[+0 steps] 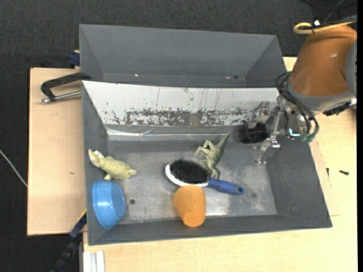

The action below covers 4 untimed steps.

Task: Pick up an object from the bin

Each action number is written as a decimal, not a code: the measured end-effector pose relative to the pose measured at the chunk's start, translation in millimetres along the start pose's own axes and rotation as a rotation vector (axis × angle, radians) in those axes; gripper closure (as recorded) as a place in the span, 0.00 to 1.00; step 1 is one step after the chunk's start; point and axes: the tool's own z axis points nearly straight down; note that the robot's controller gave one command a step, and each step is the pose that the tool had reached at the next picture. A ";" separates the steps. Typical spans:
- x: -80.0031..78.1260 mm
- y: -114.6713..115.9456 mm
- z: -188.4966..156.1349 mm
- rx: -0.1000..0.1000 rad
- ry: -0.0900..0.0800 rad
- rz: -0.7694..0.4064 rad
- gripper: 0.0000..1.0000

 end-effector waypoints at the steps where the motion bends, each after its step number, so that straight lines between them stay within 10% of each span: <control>1: 58.1 72.2 93.6 0.006 -0.022 -0.058 0.00; 4: 74.7 64.1 106.0 0.001 -0.011 -0.018 0.00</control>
Offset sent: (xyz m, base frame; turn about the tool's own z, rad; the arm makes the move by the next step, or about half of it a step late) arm -0.0701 0.0837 -0.1096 -0.0654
